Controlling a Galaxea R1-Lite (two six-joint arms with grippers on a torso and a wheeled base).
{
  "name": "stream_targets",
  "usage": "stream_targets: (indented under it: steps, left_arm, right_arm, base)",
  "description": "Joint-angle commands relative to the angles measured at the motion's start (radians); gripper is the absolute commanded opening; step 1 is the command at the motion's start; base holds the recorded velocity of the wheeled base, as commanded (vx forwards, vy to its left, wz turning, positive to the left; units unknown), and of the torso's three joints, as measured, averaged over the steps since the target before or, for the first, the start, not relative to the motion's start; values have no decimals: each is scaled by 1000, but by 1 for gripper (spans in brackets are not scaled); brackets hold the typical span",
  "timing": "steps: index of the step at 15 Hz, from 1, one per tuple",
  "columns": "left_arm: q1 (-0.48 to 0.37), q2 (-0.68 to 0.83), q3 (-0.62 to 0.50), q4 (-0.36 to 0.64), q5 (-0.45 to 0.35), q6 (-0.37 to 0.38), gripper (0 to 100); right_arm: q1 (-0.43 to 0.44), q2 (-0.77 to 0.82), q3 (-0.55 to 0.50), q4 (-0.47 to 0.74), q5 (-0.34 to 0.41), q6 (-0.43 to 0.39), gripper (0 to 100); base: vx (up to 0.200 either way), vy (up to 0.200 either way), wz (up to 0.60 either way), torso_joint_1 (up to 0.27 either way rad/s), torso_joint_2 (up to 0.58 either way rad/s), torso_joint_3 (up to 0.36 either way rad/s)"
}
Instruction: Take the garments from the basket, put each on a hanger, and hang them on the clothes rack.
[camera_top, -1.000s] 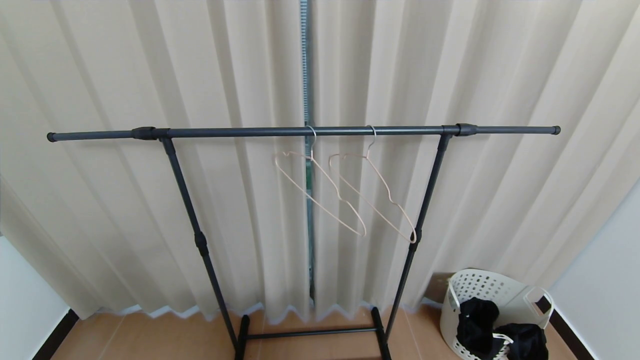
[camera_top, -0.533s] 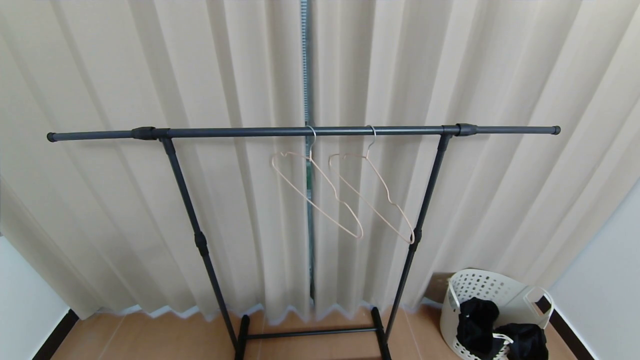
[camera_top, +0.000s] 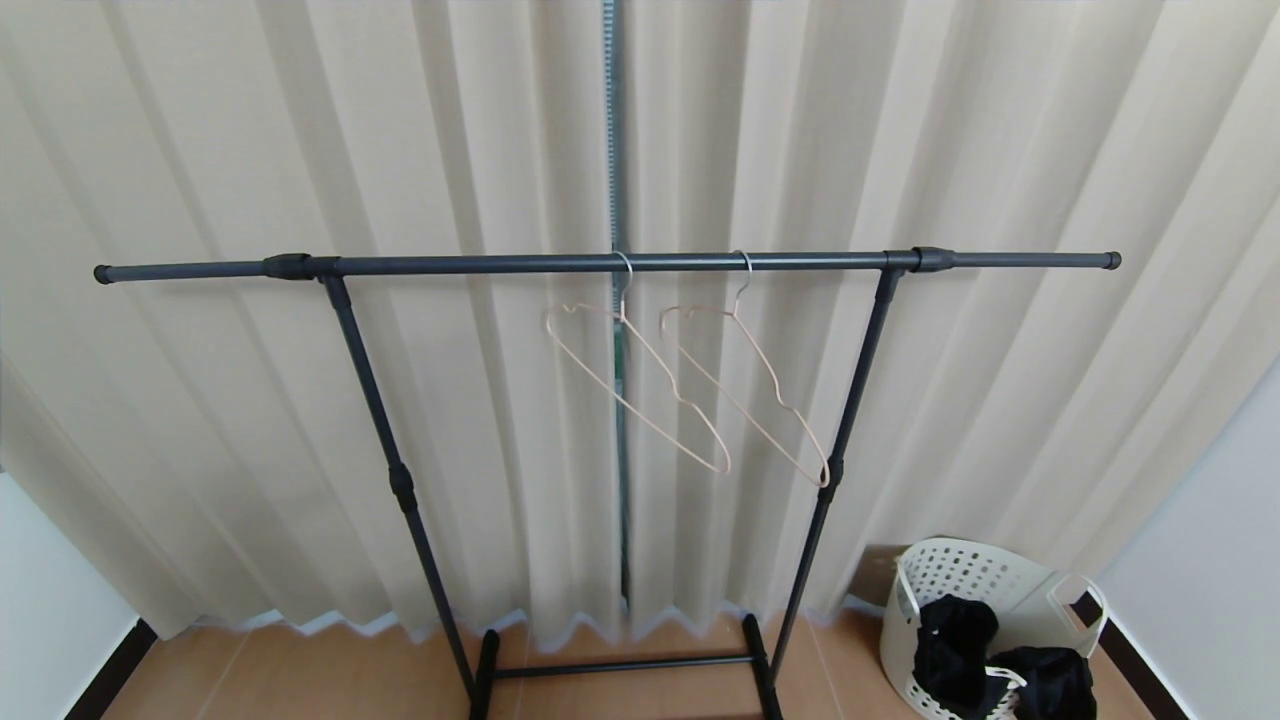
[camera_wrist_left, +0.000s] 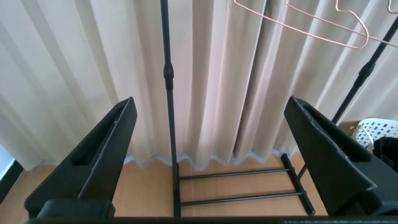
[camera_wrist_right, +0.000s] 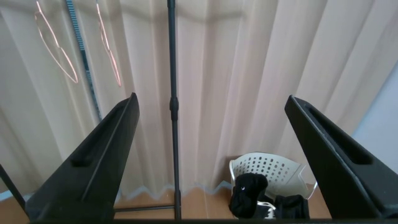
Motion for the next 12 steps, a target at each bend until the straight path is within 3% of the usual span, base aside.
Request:
stream_targets:
  steps: [1,12]
  left_arm:
    - [0,2,1,0,0,0,100]
    - [0,2,1,0,1,-2,100]
  right_arm:
    - [0,1,0,0,0,0,100]
    - [0,1,0,0,-1,0,100]
  base:
    - [0,0,0,0,0,0]
    - [0,0,0,0,0,0]
